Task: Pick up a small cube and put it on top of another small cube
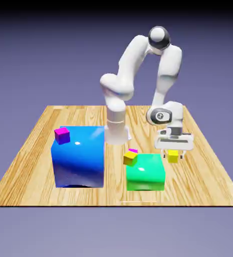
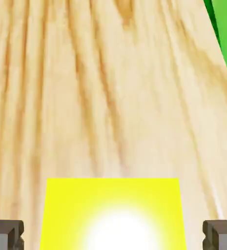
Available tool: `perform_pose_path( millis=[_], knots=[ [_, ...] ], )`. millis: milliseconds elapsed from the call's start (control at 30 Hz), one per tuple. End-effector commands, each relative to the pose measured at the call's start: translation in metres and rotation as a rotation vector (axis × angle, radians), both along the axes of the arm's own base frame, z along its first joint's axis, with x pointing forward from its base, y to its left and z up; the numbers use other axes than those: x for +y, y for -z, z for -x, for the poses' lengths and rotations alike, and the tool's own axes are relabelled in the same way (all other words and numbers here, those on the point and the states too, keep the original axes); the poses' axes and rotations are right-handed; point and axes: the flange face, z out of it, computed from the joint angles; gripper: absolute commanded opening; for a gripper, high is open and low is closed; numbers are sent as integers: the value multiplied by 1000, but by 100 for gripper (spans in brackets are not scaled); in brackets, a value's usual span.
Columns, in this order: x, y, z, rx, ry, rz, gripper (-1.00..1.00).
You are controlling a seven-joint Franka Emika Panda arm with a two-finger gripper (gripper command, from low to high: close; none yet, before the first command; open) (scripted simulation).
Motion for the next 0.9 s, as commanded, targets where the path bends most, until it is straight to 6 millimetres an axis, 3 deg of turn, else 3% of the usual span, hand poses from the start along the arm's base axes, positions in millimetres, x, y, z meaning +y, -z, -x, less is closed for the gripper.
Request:
perform_pose_path(
  millis=[0,400,500,633,733,867],
  knots=[
    [1,-6,1,-7,-1,0,-100],
    [0,-60,17,6,15,1,-100],
    [-9,-81,-41,-24,214,1,-100],
    [-39,-113,-115,-53,484,4,-100],
    [-76,-139,-165,-68,689,7,-100],
    [-141,-176,-220,-78,965,11,-100]
  ],
)
